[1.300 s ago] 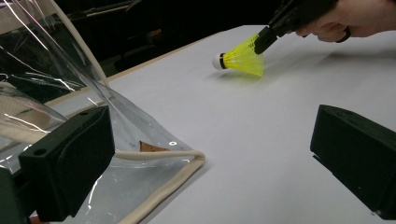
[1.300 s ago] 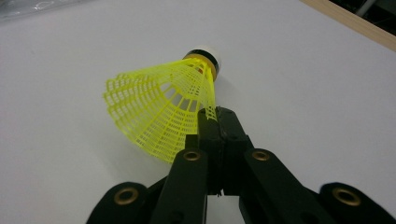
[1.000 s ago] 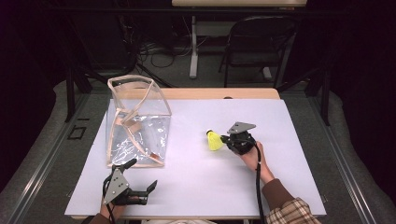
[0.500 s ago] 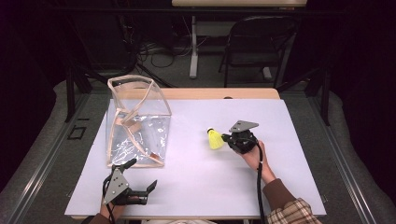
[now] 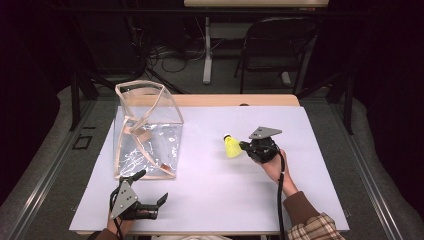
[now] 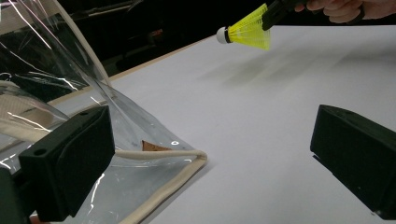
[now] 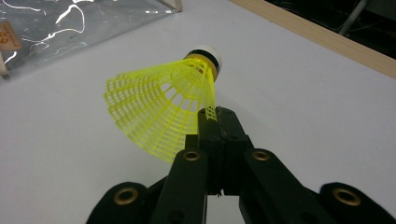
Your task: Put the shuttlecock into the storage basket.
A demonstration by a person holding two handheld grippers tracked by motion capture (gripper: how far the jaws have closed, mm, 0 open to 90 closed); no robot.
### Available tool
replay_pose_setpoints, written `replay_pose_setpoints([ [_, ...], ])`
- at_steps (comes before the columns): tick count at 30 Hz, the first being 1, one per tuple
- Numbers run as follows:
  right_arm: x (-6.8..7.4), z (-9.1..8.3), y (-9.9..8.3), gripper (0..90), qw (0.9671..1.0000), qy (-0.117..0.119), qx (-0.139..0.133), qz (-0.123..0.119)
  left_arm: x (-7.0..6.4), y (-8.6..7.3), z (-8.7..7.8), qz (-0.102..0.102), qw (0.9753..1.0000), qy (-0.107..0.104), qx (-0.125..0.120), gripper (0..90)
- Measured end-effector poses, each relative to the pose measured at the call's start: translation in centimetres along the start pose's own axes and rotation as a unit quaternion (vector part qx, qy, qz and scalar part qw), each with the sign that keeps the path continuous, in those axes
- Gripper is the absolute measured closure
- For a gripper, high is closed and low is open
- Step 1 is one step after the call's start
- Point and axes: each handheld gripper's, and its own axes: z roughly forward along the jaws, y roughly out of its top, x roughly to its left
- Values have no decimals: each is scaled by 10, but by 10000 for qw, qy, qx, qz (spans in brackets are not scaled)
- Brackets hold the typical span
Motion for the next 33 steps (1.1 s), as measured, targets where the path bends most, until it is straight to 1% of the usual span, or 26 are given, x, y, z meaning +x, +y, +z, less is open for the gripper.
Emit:
replay_pose_setpoints([
  [10, 0, -5, 4, 900, 10000, -7, -31, 10, 0, 0, 0, 14, 10000, 6, 9, 0],
  [23, -2, -10, 8, 900, 9998, 28, -105, 141, 1, 0, 0, -2, 10000, 11, -11, 0],
  [27, -2, -12, 9, 900, 9997, 34, -150, 167, 1, 0, 0, -22, 10000, -2, -56, 0],
  [33, -2, -16, 12, 900, 9996, 22, -186, 201, 1, 0, 0, -10, 10000, 3, -33, 0],
])
